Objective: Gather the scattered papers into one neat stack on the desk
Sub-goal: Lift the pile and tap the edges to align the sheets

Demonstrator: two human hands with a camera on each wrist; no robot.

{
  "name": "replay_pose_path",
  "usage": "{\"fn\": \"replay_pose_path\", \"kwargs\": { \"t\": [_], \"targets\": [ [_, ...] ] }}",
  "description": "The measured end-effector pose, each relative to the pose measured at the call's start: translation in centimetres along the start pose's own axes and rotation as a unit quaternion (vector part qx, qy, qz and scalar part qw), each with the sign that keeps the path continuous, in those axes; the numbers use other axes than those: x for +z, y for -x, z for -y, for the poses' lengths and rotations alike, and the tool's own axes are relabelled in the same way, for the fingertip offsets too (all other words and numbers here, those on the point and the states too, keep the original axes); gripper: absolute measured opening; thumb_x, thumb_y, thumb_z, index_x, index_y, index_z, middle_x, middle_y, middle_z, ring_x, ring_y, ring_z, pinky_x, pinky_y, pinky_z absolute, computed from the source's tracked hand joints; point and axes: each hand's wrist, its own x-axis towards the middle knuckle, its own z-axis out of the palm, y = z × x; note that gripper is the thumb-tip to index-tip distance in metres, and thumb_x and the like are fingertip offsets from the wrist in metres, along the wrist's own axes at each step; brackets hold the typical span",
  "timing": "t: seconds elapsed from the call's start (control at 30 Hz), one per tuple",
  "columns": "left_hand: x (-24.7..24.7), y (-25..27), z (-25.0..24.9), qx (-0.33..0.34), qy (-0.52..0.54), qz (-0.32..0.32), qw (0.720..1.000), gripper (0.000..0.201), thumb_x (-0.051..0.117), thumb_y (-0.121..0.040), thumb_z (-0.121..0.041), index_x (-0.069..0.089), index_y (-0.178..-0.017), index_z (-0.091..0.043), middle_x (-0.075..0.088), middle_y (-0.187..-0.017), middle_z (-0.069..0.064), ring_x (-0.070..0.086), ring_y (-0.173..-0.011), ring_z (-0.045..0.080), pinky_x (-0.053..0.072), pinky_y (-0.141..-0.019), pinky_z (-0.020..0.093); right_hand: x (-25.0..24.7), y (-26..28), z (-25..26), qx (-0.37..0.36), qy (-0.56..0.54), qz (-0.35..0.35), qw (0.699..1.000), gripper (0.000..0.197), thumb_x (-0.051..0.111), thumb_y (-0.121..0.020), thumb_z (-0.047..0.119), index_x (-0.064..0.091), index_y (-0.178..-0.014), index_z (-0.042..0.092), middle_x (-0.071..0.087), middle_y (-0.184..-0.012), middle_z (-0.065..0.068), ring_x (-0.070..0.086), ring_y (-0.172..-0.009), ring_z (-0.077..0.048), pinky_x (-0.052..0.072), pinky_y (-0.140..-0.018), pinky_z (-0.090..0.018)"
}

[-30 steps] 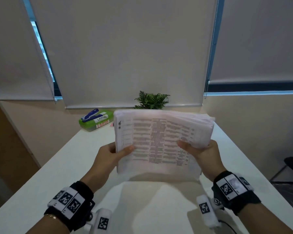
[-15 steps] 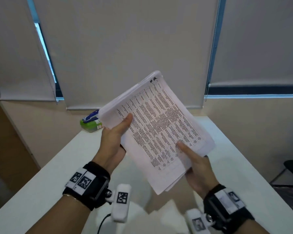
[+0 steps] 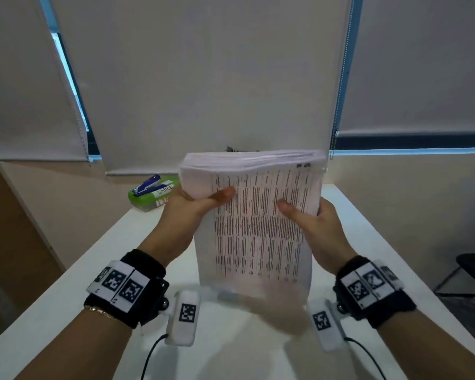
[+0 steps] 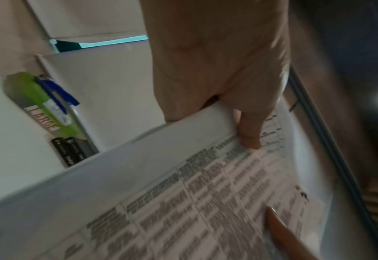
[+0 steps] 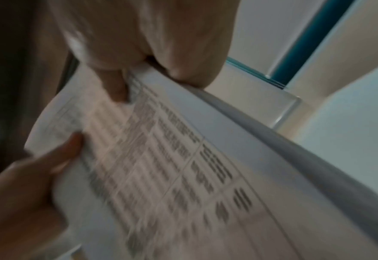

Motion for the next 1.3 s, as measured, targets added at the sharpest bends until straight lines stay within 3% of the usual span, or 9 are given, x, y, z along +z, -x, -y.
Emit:
{"fn": "replay_pose_path", "kwargs": {
  "t": [0.23,0.4,0.57,0.7,0.8,0.9,1.03,1.23,1.3],
  "targets": [
    [3.0,0.7,1.8,0.09,-0.043,-0.131,0.986,0.021,0.085,-0.089,-0.017,0.077,-0.108,-0.024,0.083,-0.099,-0.006,0.08,-0.091,0.009,0.063,-0.07,0.022,3.8,1.3,-1.9,-0.079,-0.029,-0.136,0.987,0.016,0.068,-0.098,0.027,0.072,-0.111,0.019,0.079,-0.103,0.007,0.077,-0.095,-0.007,0.063,-0.071,-0.023],
    [1.6,1.9,4.8,-0.019,-0.094,-0.13,0.987,0.019,0.087,-0.087,-0.02,0.078,-0.102,-0.028,0.083,-0.095,-0.01,0.08,-0.084,0.007,0.066,-0.083,0.039,3.4,3.3,-5.0,0.0,-0.021,-0.11,0.994,0.022,0.076,-0.092,0.029,0.074,-0.112,0.02,0.08,-0.105,0.004,0.078,-0.097,-0.014,0.066,-0.077,-0.035],
    [1.7,1.3,3.4,0.021,-0.071,-0.136,0.988,0.025,0.086,-0.087,-0.024,0.077,-0.109,-0.03,0.083,-0.101,-0.008,0.08,-0.089,0.01,0.065,-0.073,0.031,3.3,2.4,-4.2,-0.025,-0.032,-0.118,0.992,0.019,0.074,-0.094,0.029,0.074,-0.111,0.02,0.08,-0.106,0.006,0.077,-0.097,-0.011,0.065,-0.076,-0.03],
    [1.5,2.0,3.9,-0.015,-0.104,-0.113,0.988,0.024,0.085,-0.089,-0.024,0.075,-0.109,-0.032,0.082,-0.098,-0.015,0.078,-0.087,0.001,0.065,-0.086,0.04,2.8,2.8,-4.4,0.006,-0.019,-0.098,0.995,0.024,0.079,-0.09,0.029,0.074,-0.111,0.021,0.081,-0.104,0.006,0.078,-0.096,-0.013,0.066,-0.077,-0.037],
    [1.2,1.9,3.5,0.046,-0.12,-0.13,0.983,0.063,0.09,-0.084,-0.022,0.058,-0.138,-0.033,0.077,-0.109,-0.013,0.075,-0.094,-0.004,0.066,-0.087,0.037,2.5,2.5,-3.8,-0.009,-0.004,-0.096,0.995,0.025,0.079,-0.089,0.028,0.069,-0.112,0.028,0.079,-0.106,0.011,0.077,-0.098,-0.01,0.066,-0.076,-0.034],
    [0.8,1.5,2.2,0.191,-0.185,-0.148,0.953,0.109,0.09,-0.084,-0.018,0.018,-0.163,-0.04,0.059,-0.117,-0.009,0.066,-0.102,-0.012,0.057,-0.084,0.01,2.7,1.4,-1.9,-0.082,0.016,-0.089,0.992,0.041,0.076,-0.092,0.019,0.053,-0.125,0.03,0.074,-0.107,0.022,0.075,-0.099,-0.006,0.066,-0.077,-0.035],
    [-0.3,0.8,1.1,0.284,-0.422,-0.122,0.852,0.067,0.079,-0.092,-0.038,0.051,-0.152,-0.039,0.046,-0.132,-0.001,0.049,-0.103,0.0,0.053,-0.098,0.014,2.8,0.1,0.2,-0.17,0.038,-0.069,0.982,0.07,0.073,-0.095,0.012,0.033,-0.147,0.035,0.071,-0.105,0.024,0.078,-0.091,-0.017,0.066,-0.068,-0.033],
    [-1.2,0.3,1.3,0.26,-0.427,-0.112,0.859,0.042,0.073,-0.096,-0.044,0.065,-0.137,-0.044,0.037,-0.142,-0.002,0.041,-0.106,-0.005,0.055,-0.098,0.016,2.7,-0.5,0.4,-0.203,0.086,-0.06,0.974,0.027,0.068,-0.099,0.02,0.053,-0.119,0.031,0.069,-0.106,0.025,0.076,-0.094,-0.014,0.067,-0.067,-0.04],
    [-1.3,0.2,1.3,0.269,-0.449,-0.114,0.844,0.046,0.072,-0.098,-0.041,0.062,-0.142,-0.043,0.035,-0.146,0.002,0.04,-0.107,-0.009,0.049,-0.094,0.005,2.7,-0.4,0.6,-0.202,0.075,-0.05,0.975,0.026,0.066,-0.1,0.017,0.052,-0.115,0.033,0.069,-0.106,0.025,0.076,-0.095,-0.016,0.067,-0.068,-0.04]
  ]
}}
